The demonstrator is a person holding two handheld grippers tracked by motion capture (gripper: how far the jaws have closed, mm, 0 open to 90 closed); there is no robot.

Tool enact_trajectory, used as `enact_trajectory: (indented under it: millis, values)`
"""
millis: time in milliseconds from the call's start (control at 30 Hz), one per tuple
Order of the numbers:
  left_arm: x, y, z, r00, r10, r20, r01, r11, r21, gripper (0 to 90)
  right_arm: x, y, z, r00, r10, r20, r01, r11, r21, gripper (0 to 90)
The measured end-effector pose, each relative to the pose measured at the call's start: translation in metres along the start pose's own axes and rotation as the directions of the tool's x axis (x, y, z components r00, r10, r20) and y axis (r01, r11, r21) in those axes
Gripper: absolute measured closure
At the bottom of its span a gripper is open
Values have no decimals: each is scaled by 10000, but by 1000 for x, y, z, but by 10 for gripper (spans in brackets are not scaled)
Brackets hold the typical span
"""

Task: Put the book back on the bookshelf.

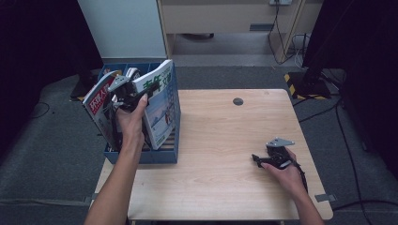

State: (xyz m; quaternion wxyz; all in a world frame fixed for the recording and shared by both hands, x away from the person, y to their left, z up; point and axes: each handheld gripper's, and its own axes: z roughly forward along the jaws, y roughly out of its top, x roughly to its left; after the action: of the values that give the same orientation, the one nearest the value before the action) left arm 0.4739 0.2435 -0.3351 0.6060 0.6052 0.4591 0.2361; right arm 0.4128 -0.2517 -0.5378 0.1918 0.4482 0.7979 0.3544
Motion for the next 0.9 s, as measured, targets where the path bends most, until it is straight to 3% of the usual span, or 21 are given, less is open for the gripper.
enact_trajectory:
  millis: [900]
  values:
    - [1,-16,4,10000,66,11,-66,9994,-343,724,0,0,0,10000,1,32,-1,10000,-25,213]
